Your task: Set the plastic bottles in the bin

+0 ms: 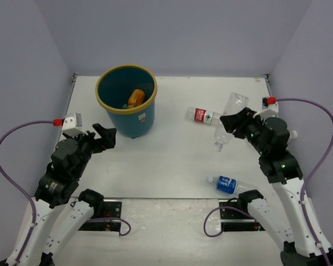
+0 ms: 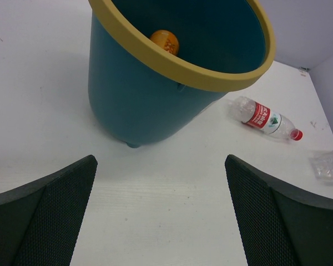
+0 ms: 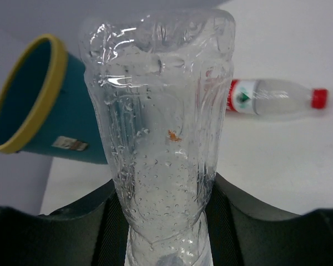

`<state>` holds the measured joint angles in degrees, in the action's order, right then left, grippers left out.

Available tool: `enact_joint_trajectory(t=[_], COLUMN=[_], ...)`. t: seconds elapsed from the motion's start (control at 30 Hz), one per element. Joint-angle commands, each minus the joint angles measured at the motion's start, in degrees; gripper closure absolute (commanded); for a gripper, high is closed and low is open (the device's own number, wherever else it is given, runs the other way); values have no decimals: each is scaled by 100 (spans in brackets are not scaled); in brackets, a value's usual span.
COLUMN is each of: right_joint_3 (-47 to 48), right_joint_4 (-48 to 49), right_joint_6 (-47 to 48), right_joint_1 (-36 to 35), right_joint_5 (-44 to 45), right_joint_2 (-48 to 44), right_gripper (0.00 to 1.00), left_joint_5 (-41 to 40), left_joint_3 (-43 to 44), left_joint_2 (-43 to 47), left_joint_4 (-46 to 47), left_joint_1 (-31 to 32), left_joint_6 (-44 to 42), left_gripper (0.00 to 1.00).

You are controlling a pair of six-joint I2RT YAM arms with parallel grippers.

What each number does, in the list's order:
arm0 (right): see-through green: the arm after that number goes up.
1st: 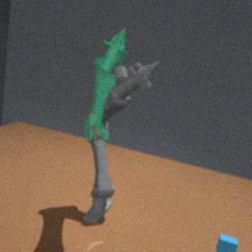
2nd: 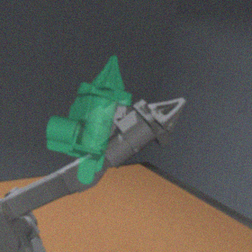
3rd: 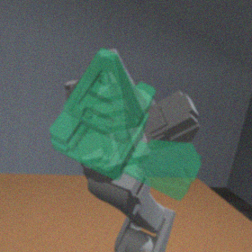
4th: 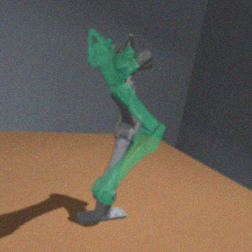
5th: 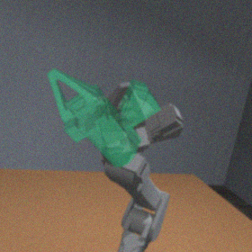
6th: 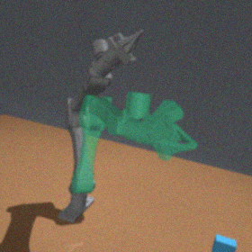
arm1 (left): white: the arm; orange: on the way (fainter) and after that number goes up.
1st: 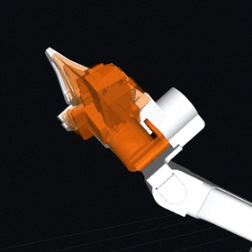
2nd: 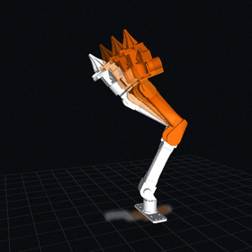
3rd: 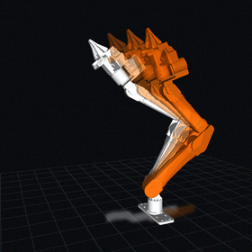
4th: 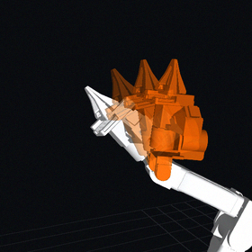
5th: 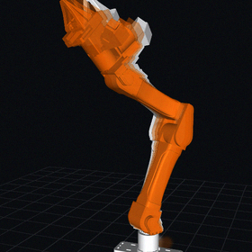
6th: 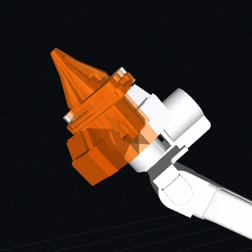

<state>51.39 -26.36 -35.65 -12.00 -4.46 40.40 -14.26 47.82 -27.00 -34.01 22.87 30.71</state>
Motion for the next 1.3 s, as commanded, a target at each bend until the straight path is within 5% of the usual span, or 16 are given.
enact_joint_trajectory(t=[0.0, 0.17, 0.33, 0.67, 0.8, 0.97, 1.27], right_joint_3=[1049, 2284, 4435, 8093, 8343, 8277, 7327], right_joint_4=[791, 1162, 1197, 932, 1303, 1331, 1212], right_joint_6=[600, 1240, 1956, 2455, 2391, 2291, 2756], right_joint_1=[-825, -1900, -2821, -3334, -3350, -3343, -3329], right_joint_5=[-511, -384, -405, 224, 151, -6, 372], right_joint_2=[444, 1547, 3638, 7215, 7676, 7794, 7096], right_gripper=[73, 73, 70, 59, 52, 4, 1], left_joint_5=[-77, -54, -6, 209, 315, 287, 481], left_joint_3=[-89, -118, -133, -263, -263, -282, -314], left_joint_2=[81, 98, 89, -101, -183, -142, -206], left_joint_4=[167, 181, 175, 233, 219, 242, 280], left_joint_1=[-37, -37, -46, -103, -130, -174, -330], left_joint_6=[-179, -170, -170, -204, -265, -284, -293], left_gripper=[0, 0, 0, 0, 0, 0, 0])
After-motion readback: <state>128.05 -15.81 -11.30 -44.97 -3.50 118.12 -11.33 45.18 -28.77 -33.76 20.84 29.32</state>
